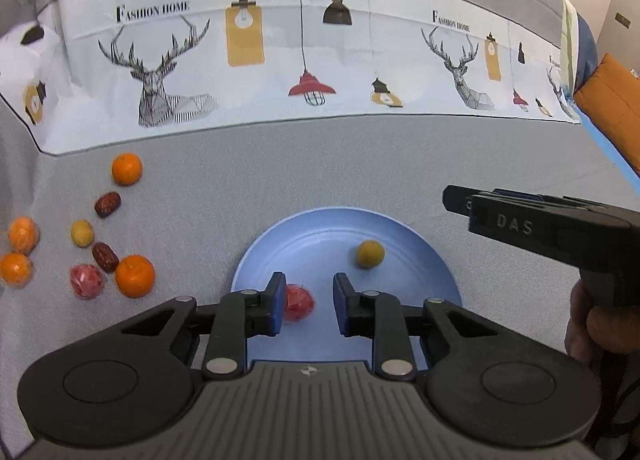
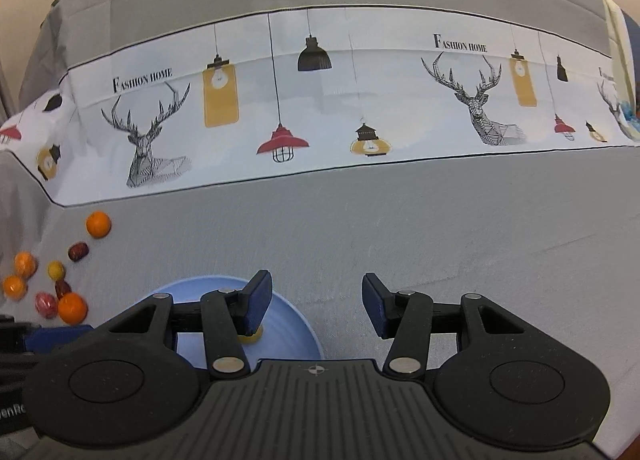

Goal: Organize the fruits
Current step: 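Move both tools back toward the scattered fruits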

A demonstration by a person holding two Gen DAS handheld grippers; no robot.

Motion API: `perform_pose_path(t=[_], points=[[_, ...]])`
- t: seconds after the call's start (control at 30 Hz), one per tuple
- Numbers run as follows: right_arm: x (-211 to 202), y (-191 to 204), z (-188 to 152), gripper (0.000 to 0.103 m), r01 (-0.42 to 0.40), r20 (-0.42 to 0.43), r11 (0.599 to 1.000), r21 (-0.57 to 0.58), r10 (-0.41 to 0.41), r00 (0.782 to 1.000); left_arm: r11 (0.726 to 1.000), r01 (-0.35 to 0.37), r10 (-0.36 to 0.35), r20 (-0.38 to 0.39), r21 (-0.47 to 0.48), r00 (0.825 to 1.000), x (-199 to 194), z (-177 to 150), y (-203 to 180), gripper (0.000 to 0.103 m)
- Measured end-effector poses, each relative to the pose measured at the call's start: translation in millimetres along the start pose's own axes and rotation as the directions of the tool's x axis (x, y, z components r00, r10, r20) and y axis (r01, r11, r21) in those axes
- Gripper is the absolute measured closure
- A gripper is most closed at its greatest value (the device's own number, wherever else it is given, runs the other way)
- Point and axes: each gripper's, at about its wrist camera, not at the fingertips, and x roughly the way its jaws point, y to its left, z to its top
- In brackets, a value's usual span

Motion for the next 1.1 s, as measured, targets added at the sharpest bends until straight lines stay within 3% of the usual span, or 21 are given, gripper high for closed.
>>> perform_pose_path(t=[0.17, 0.33, 0.4, 0.5, 0.6, 0.67, 0.73, 0.8, 0.97, 1.07, 1.1], points=[[0, 3, 5, 0.051, -0.004, 0.010, 1.000, 0.020, 0.004, 1.000, 0.999, -0.023, 0.020, 0.063, 0.047, 0.998, -21, 1, -1, 0.080], [-1, 11, 9, 0.051, -0.027, 0.027, 0.999, 0.017, 0.027, 0.999, 0.999, -0.028, 0.025, 0.087, 0.027, 0.996, -38, 14, 19, 0.081], [-1, 14, 11, 0.054, -0.062, 0.029, 0.998, 0.016, 0.062, 0.998, 0.998, -0.061, 0.059, 0.112, 0.007, 0.992, -47, 26, 39, 0.081], [-1, 22, 14, 0.071, -0.146, 0.031, 0.989, 0.005, 0.145, 0.989, 0.991, -0.125, 0.131, 0.139, -0.051, 0.982, -54, 39, 79, 0.081], [-5, 37, 16, 0.077, -0.204, 0.042, 0.978, -0.035, 0.206, 0.978, 0.962, -0.230, 0.250, 0.144, -0.146, 0.957, -49, 40, 125, 0.081], [-6, 47, 16, 0.077, -0.237, 0.046, 0.970, -0.062, 0.240, 0.970, 0.929, -0.298, 0.330, 0.130, -0.217, 0.935, -40, 25, 152, 0.081], [-7, 58, 16, 0.077, -0.274, 0.041, 0.957, -0.092, 0.278, 0.960, 0.896, -0.335, 0.357, 0.024, -0.291, 0.934, -25, 16, 177, 0.083], [-6, 71, 14, 0.077, -0.311, 0.027, 0.942, -0.128, 0.317, 0.948, 0.872, -0.350, 0.378, 0.016, -0.343, 0.926, -22, 14, 192, 0.083], [5, 109, 7, 0.077, -0.397, -0.034, 0.895, -0.201, 0.399, 0.916, 0.858, -0.415, 0.409, -0.086, -0.304, 0.909, 2, 12, 199, 0.083], [13, 130, 3, 0.077, -0.434, -0.066, 0.870, -0.236, 0.431, 0.900, 0.847, -0.467, 0.459, -0.094, -0.254, 0.884, 9, 11, 201, 0.079], [17, 137, 2, 0.077, -0.444, -0.076, 0.863, -0.242, 0.439, 0.895, 0.844, -0.480, 0.469, -0.101, -0.241, 0.877, 11, 10, 200, 0.073]])
